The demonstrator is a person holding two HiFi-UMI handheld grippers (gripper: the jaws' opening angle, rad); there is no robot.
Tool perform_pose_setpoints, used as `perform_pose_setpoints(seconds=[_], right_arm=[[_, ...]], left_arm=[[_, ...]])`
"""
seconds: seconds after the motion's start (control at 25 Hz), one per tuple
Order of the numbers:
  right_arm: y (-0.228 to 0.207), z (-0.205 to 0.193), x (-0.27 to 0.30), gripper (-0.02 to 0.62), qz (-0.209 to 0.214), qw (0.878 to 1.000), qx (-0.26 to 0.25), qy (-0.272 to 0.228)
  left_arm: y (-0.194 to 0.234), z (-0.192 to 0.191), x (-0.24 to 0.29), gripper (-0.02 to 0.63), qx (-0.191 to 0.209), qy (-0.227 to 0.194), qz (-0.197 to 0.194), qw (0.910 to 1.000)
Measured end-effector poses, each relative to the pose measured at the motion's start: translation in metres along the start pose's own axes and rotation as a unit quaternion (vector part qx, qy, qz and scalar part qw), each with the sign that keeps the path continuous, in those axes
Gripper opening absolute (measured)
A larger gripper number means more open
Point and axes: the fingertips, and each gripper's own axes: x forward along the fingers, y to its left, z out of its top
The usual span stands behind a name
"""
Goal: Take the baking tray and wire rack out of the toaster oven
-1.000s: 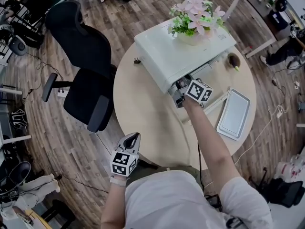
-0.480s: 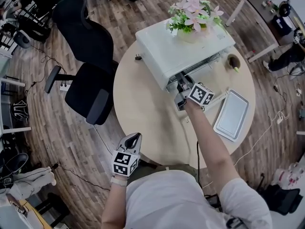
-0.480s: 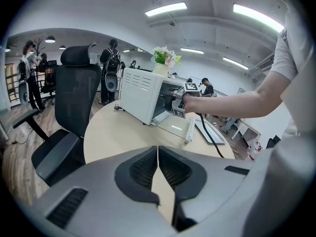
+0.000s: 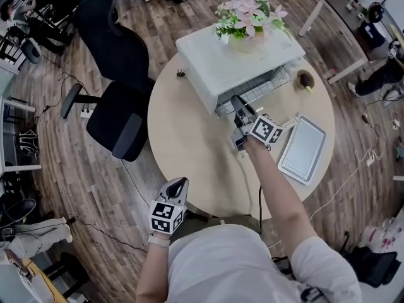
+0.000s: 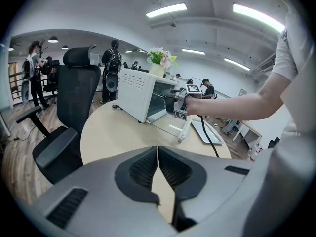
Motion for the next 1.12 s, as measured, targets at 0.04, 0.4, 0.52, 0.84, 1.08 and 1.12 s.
perform_pose_setpoints(seconds=[0.04,0.4,0.52,0.84,1.08,1.12], right_arm=[[0.000,-0.001,-0.003,0.071,0.000,1.000,0.000,0.001],[0.006,-0.004,-0.030,0.067,0.011,1.000,0.010,0.002],[0.009,-0.006,-0.039,0.069,0.014,1.000,0.010,0.003],[0.005,-0.012,-0.062,0.068,0.011,1.000,0.012,0.010],[0.010,-0.015,-0.084,0.069,0.016,1.000,0.013,0.013],[0.010,-0.014,-0.087,0.069,0.018,1.000,0.009,0.013]], left_arm=[[-0.003,-0.001,0.000,-0.008,-0.001,-0.001,0.001,1.0000],[-0.027,-0.007,-0.002,-0.008,0.001,-0.005,0.004,1.0000],[-0.034,-0.009,-0.004,-0.008,-0.001,-0.008,0.005,1.0000],[-0.052,-0.016,-0.006,-0.008,-0.003,-0.011,0.008,0.9999],[-0.066,-0.021,-0.008,-0.008,-0.004,-0.016,0.008,0.9998],[-0.068,-0.021,-0.008,-0.008,-0.003,-0.018,0.008,0.9998]])
